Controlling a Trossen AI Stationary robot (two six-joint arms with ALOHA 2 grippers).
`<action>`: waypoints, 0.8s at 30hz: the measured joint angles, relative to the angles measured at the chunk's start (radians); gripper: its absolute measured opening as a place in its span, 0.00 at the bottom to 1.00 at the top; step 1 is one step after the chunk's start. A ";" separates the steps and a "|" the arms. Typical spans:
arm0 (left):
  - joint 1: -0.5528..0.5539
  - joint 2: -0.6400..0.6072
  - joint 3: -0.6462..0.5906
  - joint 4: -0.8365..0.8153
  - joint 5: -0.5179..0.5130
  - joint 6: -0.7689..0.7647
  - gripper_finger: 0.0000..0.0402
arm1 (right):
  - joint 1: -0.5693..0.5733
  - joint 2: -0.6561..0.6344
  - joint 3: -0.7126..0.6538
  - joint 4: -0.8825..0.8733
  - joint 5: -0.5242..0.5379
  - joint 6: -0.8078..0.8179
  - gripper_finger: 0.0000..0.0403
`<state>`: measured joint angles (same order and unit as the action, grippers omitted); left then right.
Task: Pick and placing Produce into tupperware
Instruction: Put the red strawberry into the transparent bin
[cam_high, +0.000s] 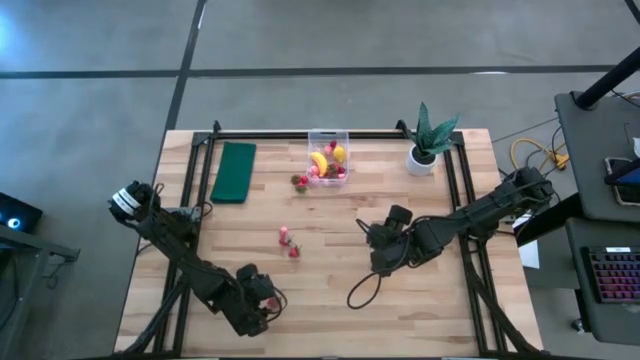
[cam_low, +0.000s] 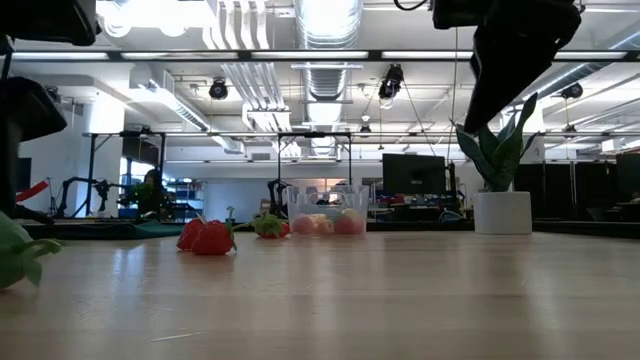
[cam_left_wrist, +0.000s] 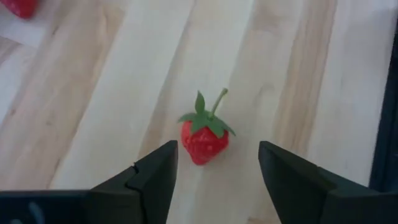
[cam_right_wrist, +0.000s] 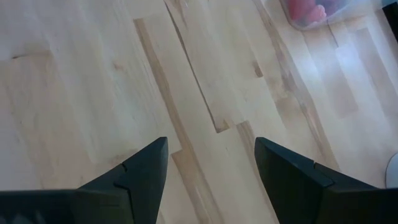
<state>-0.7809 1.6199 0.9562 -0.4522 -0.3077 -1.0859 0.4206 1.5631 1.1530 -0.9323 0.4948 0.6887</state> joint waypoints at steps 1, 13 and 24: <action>0.003 0.000 -0.001 0.001 -0.004 0.002 0.53 | 0.000 0.000 0.000 -0.002 -0.001 0.004 0.58; 0.017 0.074 -0.004 0.112 0.011 0.105 0.56 | 0.016 0.000 0.000 -0.007 -0.005 0.011 0.58; 0.023 0.095 0.000 0.133 0.035 0.106 0.56 | 0.021 0.000 0.000 -0.013 -0.026 0.014 0.58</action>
<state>-0.7582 1.7145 0.9558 -0.3193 -0.2727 -0.9798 0.4414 1.5631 1.1534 -0.9452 0.4693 0.7026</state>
